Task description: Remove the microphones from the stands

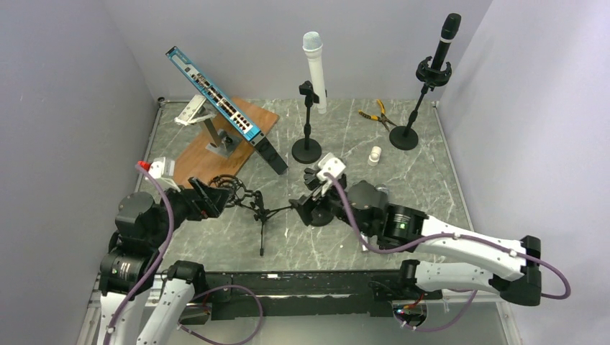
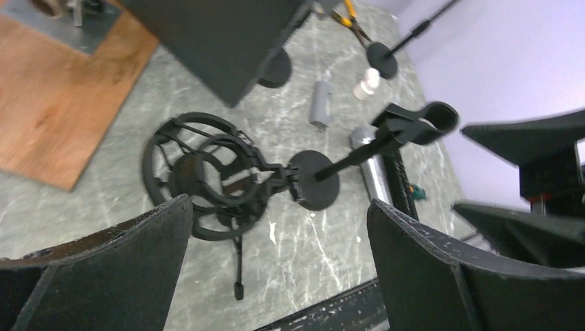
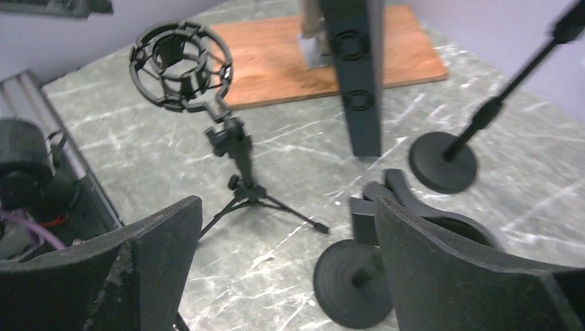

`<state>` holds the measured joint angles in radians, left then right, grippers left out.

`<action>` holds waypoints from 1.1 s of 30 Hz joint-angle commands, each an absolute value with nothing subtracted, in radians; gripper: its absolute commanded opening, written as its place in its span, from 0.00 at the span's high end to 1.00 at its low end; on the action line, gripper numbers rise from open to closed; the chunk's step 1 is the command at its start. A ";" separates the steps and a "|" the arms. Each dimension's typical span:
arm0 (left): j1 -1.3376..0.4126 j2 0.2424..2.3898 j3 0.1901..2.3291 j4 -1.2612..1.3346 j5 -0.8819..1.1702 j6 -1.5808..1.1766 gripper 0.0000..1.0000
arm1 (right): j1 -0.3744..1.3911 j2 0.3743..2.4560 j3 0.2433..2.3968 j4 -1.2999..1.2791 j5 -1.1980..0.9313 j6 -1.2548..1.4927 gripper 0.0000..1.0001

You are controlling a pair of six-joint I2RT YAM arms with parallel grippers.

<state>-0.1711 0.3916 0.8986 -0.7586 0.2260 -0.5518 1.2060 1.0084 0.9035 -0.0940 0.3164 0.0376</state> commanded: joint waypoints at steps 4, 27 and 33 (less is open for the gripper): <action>-0.170 0.519 0.972 -0.543 0.546 -0.480 0.01 | 1.158 0.950 1.055 -0.196 0.595 0.086 0.00; -0.482 0.851 1.139 -0.398 0.395 -0.555 0.01 | 0.615 1.514 1.687 -0.377 0.412 0.213 0.00; -0.483 0.871 1.220 -0.518 0.251 -0.489 0.01 | 0.617 1.667 1.857 -0.364 0.518 0.192 0.02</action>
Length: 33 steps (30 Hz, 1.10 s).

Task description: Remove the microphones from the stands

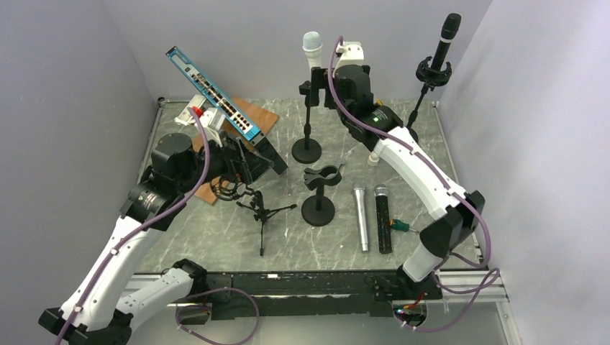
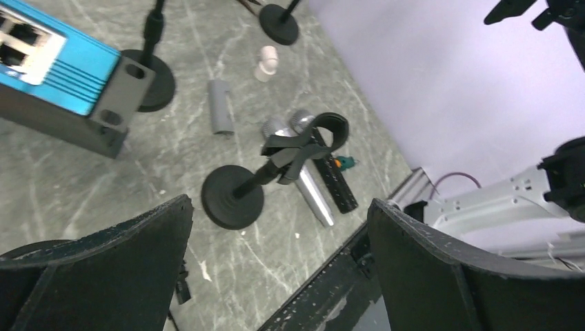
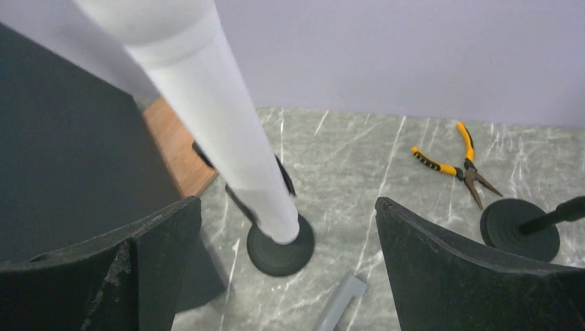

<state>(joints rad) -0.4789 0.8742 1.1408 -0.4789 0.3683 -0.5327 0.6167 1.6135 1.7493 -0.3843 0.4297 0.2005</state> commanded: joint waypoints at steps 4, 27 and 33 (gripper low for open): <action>-0.483 0.866 1.231 -0.532 0.223 -0.479 0.01 | 0.621 1.774 1.977 -0.377 0.568 0.173 0.02; -0.482 0.874 1.211 -0.552 0.243 -0.480 0.01 | 0.727 1.996 2.136 -0.269 0.738 -0.165 0.90; -0.483 0.936 1.269 -0.549 0.312 -0.439 0.04 | 0.662 1.845 1.976 -0.302 0.288 -0.166 1.00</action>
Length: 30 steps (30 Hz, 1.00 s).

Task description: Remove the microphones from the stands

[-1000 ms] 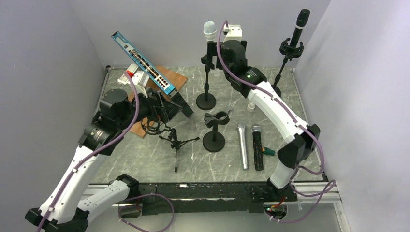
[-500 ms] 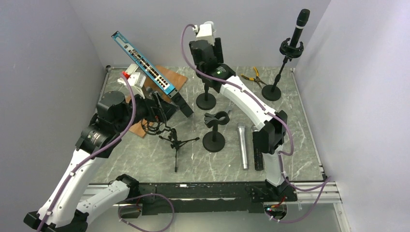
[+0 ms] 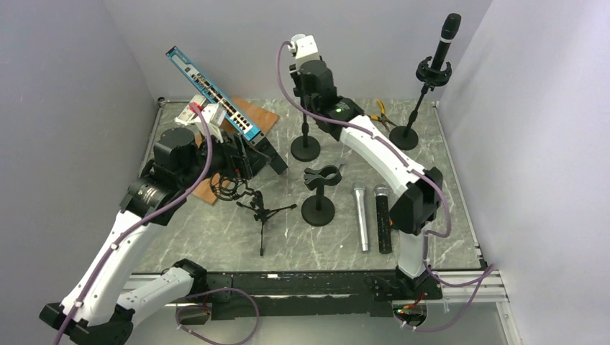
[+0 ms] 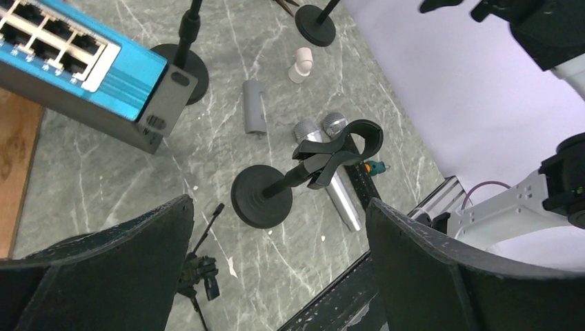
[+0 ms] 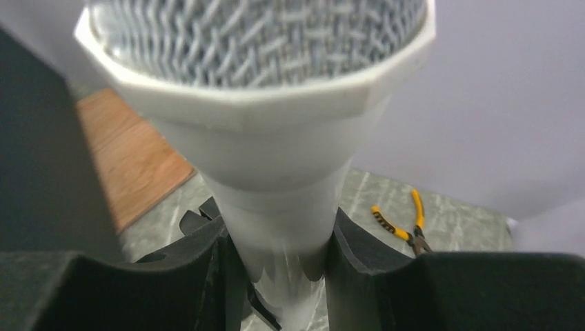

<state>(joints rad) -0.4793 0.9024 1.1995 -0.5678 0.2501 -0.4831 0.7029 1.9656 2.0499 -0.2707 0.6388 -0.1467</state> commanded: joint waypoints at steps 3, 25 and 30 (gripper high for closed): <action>-0.483 0.967 1.290 -0.503 0.392 -0.390 0.18 | 0.629 1.761 1.903 -0.316 0.034 -0.165 1.00; -0.503 1.194 1.358 -0.147 0.325 -0.197 0.05 | 0.501 1.630 1.788 -0.424 -0.405 -0.217 1.00; -0.504 1.263 1.320 -0.040 0.295 -0.132 0.05 | 0.479 1.623 1.776 -0.415 -0.429 -0.212 1.00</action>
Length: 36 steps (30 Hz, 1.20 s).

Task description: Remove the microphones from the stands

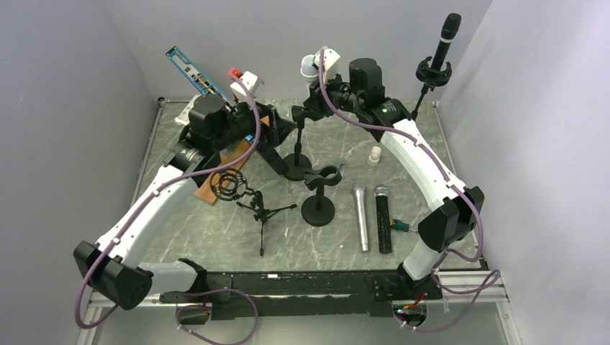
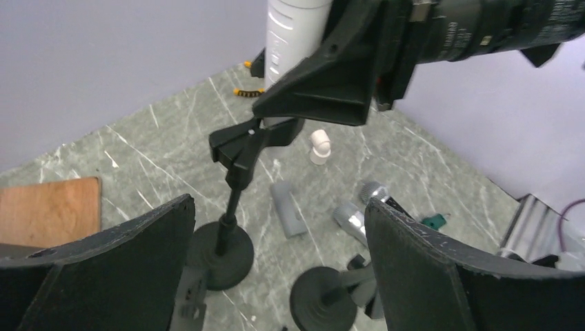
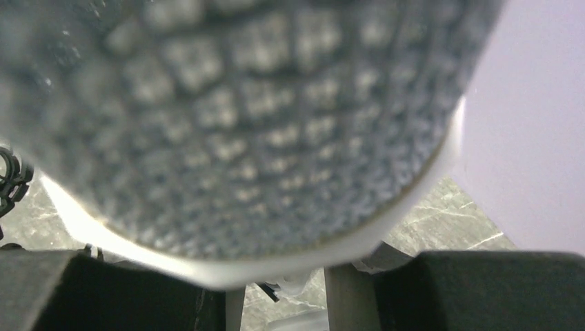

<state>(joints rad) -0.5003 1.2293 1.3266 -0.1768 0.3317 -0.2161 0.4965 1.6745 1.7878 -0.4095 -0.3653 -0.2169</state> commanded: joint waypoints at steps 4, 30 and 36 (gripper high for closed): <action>-0.502 1.331 1.359 -0.059 0.268 -0.081 0.06 | 0.465 1.618 1.759 -0.403 -0.446 -0.212 1.00; -0.431 1.569 1.430 0.060 0.654 0.062 0.01 | 0.452 1.660 1.809 -0.428 -0.484 -0.216 1.00; -0.431 1.592 1.447 0.069 0.655 0.045 0.06 | 0.452 1.668 1.828 -0.435 -0.490 -0.213 1.00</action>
<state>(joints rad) -0.4286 1.5932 1.4048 -0.0029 0.6224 0.0410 0.4595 1.6661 1.7737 -0.4034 -0.4534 -0.2161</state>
